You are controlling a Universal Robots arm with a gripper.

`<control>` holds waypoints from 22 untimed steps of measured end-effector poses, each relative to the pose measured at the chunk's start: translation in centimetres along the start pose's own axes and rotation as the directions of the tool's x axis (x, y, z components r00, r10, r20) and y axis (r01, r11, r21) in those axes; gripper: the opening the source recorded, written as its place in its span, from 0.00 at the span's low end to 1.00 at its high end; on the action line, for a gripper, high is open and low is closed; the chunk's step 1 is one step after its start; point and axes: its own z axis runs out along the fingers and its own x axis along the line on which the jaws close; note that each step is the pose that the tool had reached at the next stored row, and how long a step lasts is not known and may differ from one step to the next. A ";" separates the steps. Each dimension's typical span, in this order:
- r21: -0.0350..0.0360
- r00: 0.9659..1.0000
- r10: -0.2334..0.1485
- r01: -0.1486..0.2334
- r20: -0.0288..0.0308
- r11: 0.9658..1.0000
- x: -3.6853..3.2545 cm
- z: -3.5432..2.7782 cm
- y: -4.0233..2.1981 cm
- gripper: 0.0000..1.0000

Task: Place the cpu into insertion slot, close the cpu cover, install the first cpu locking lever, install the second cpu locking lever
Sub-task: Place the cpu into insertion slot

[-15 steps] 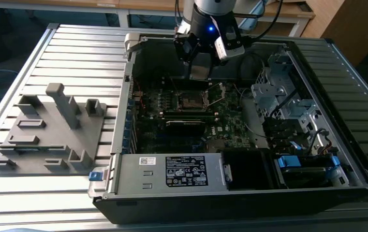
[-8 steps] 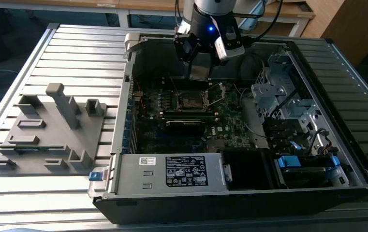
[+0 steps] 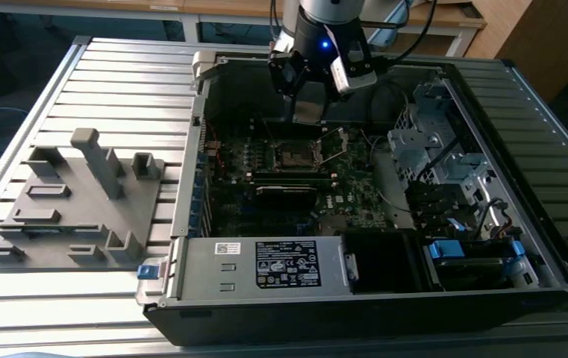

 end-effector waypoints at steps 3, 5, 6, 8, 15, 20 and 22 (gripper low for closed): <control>0.000 1.000 0.011 -0.011 0.001 1.000 0.00 0.03 0.00 0.54; 0.000 1.000 0.020 -0.020 0.002 1.000 0.00 0.05 0.00 0.54; 0.000 1.000 0.026 -0.026 0.002 1.000 0.00 0.06 -0.01 0.54; -0.001 0.999 0.036 -0.036 0.003 0.999 0.00 0.07 -0.01 0.54; -0.001 0.998 0.061 -0.061 0.005 0.998 0.00 0.10 -0.01 0.54; -0.001 0.998 0.064 -0.064 0.005 0.998 0.00 0.10 -0.01 0.54; -0.001 0.998 0.065 -0.065 0.006 0.998 0.00 0.12 -0.01 0.54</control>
